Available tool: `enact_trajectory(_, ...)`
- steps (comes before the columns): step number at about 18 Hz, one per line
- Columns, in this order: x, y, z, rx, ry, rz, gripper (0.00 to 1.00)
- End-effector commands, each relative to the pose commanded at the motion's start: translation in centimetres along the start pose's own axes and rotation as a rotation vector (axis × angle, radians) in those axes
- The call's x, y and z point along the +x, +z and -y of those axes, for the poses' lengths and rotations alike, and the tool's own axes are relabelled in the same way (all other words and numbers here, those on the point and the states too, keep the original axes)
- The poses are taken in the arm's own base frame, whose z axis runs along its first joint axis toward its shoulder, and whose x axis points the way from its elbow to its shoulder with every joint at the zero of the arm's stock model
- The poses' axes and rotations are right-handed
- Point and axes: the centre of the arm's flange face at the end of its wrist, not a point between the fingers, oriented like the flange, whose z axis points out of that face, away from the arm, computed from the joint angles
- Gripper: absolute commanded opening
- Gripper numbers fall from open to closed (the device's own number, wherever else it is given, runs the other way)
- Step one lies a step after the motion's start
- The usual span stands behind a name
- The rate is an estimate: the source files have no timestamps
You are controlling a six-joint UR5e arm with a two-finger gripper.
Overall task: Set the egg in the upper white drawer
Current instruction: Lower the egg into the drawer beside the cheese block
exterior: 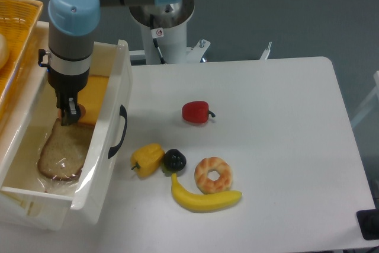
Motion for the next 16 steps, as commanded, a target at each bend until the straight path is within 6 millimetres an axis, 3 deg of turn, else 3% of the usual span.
enact_trajectory(6, 0.21, 0.02, -0.08, 0.0, 0.001, -0.001, 0.53)
enact_trajectory(12, 0.18, 0.1, -0.1, -0.001, 0.001, -0.003, 0.59)
enact_trajectory(14, 0.12, 0.16, -0.1, 0.0, 0.001, -0.001, 0.68)
enact_trajectory(16, 0.1, -0.06, -0.01, 0.001, 0.015, 0.003, 0.71)
